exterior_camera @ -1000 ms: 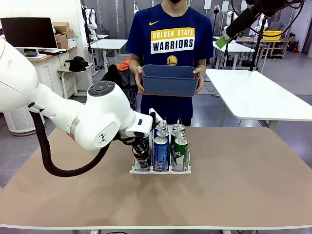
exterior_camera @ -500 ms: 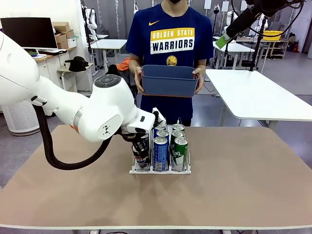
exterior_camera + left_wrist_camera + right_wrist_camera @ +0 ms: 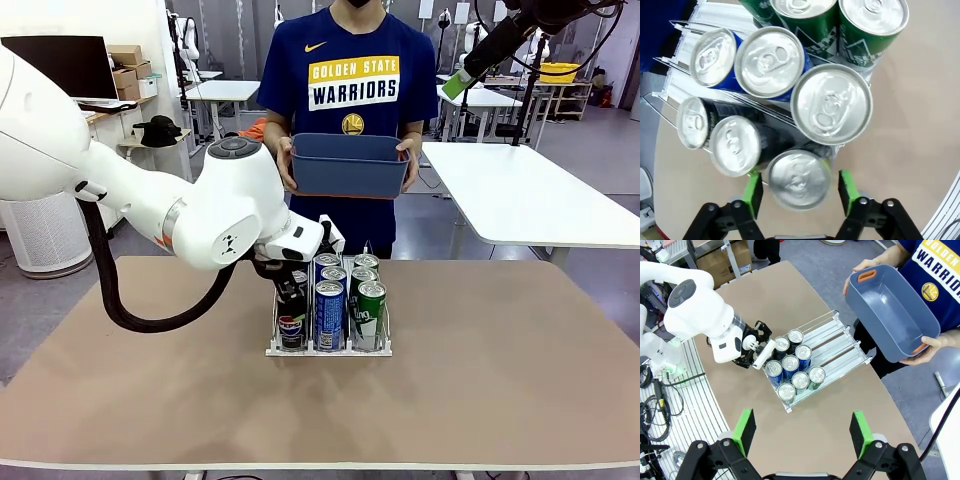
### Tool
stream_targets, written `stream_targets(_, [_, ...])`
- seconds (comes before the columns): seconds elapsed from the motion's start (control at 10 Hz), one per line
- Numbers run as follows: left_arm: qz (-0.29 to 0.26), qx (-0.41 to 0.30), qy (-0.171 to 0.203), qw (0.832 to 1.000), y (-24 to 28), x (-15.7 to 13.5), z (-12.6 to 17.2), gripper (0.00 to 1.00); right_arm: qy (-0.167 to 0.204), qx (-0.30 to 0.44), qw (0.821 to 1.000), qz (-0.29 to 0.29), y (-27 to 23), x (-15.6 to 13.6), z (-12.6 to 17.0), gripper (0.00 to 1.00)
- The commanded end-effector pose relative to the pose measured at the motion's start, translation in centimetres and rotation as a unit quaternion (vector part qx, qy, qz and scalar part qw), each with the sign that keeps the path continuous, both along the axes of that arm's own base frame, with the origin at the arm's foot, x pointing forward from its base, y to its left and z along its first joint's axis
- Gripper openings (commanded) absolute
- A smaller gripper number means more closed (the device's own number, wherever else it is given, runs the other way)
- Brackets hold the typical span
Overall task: Fill the beverage cans into the dispenser.
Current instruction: Place the picked Pepsi coke in the line of the Automatic Can Dispenser with the same cans.
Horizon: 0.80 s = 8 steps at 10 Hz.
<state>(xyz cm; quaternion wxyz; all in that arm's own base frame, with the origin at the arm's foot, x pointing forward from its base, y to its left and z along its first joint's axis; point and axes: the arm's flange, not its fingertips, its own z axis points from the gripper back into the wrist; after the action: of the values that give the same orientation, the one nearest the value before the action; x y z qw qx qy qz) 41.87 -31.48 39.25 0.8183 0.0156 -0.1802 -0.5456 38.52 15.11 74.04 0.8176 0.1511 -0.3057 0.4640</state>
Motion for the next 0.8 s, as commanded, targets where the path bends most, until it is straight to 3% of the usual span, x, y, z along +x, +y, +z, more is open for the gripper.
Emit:
stream_targets(0.0, [0.005,-0.002,-0.005,1.000,0.9,0.3,1.8,0.81,0.006,0.001,1.000,0.002,0.0,-0.1,-0.1,1.00])
stream_targets(0.1, [0.013,0.002,-0.014,1.000,1.2,0.1,2.4,1.00,0.006,0.001,1.000,0.002,0.0,-0.1,-0.1,1.00])
stream_targets(0.6, [0.042,-0.018,-0.070,0.997,1.4,-2.3,4.4,1.00,0.006,0.001,1.000,0.002,0.0,-0.1,-0.1,1.00])
stream_targets(0.7, [0.022,-0.015,-0.041,0.999,1.2,-0.6,4.6,1.00,0.006,0.001,1.000,0.002,0.0,-0.1,-0.1,1.00])
